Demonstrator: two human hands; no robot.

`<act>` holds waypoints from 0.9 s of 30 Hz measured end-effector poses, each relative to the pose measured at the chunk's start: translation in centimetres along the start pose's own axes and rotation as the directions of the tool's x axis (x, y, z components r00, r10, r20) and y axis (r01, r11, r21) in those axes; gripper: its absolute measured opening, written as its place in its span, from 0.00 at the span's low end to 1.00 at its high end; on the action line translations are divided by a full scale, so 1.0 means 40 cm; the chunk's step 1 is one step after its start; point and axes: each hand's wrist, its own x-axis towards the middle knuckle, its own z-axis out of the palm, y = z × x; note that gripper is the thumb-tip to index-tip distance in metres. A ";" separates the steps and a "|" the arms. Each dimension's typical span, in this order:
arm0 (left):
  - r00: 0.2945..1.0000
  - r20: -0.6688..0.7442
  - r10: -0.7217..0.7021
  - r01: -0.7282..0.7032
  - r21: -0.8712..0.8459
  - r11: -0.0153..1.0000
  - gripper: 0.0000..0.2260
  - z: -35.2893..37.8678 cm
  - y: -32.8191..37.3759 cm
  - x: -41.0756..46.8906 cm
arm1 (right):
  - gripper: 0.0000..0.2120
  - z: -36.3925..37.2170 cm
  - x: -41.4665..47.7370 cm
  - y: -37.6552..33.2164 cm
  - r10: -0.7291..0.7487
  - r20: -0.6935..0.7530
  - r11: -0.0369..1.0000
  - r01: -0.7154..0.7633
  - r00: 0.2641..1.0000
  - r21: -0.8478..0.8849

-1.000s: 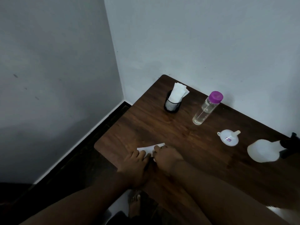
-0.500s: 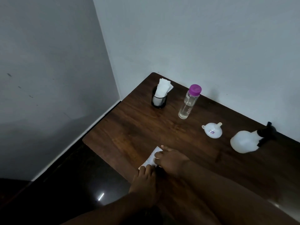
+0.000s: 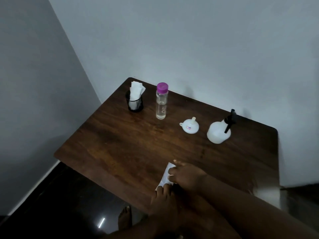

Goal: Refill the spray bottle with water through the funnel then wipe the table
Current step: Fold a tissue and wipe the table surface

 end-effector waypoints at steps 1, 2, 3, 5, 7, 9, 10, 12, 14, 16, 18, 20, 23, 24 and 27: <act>1.000 0.020 0.015 -0.015 0.005 1.000 0.27 0.010 0.022 0.003 | 0.17 0.008 -0.023 0.005 0.009 0.000 1.000 -0.009 1.000 0.019; 0.999 0.025 0.037 -0.038 0.018 0.999 0.29 0.016 0.050 0.003 | 0.17 0.020 -0.051 0.010 0.019 -0.001 0.999 -0.019 1.000 0.038; 0.999 0.029 0.030 -0.031 0.018 0.999 0.29 0.025 0.075 0.002 | 0.16 0.031 -0.078 0.015 0.020 0.004 0.999 -0.020 1.000 0.044; 0.999 0.035 0.009 -0.009 0.001 1.000 0.31 0.032 0.129 -0.002 | 0.16 0.055 -0.132 0.026 0.018 0.024 0.999 -0.019 1.000 0.031; 0.999 0.013 0.033 -0.033 -0.022 0.999 0.32 0.043 0.177 -0.006 | 0.16 0.077 -0.181 0.034 0.038 0.045 0.999 -0.039 0.998 0.017; 0.999 0.015 0.037 -0.037 -0.019 0.999 0.28 0.043 0.228 -0.001 | 0.16 0.096 -0.232 0.040 0.080 0.048 0.996 -0.082 0.996 0.042; 0.999 0.006 0.037 -0.037 -0.010 0.999 0.24 0.050 0.250 0.008 | 0.16 0.104 -0.257 0.041 0.106 0.048 0.992 -0.109 0.993 0.060; 0.999 0.012 0.039 -0.038 -0.015 0.999 0.19 0.071 0.284 0.016 | 0.17 0.120 -0.303 0.042 0.142 0.064 0.986 -0.147 0.988 0.074; 0.997 0.004 0.078 -0.078 0.020 0.997 0.21 0.093 0.316 0.018 | 0.18 0.133 -0.349 0.042 0.181 0.076 0.978 -0.188 0.980 0.094; 0.996 0.020 0.089 -0.090 0.043 0.995 0.23 0.100 0.339 0.015 | 0.19 0.145 -0.386 0.039 0.209 0.083 0.971 -0.217 0.974 0.098; 0.993 0.056 0.107 -0.111 0.072 0.991 0.22 0.112 0.367 0.017 | 0.19 0.158 -0.423 0.036 0.251 0.098 0.960 -0.261 0.963 0.104; 0.989 0.061 0.137 -0.143 0.097 0.985 0.22 0.118 0.396 0.016 | 0.20 0.174 -0.460 0.032 0.307 0.116 0.938 -0.321 0.945 0.128; 0.985 0.016 0.172 -0.172 0.101 0.980 0.21 0.124 0.427 0.010 | 0.20 0.196 -0.506 0.020 0.350 0.130 0.918 -0.368 0.928 0.151; 0.981 0.019 0.192 -0.193 0.100 0.976 0.21 0.127 0.433 0.006 | 0.21 0.196 -0.522 0.011 0.369 0.138 0.905 -0.389 0.919 0.170; 0.960 0.079 0.268 -0.275 0.107 0.955 0.23 0.138 0.437 -0.001 | 0.21 0.217 -0.561 -0.019 0.431 0.164 0.857 -0.460 0.887 0.231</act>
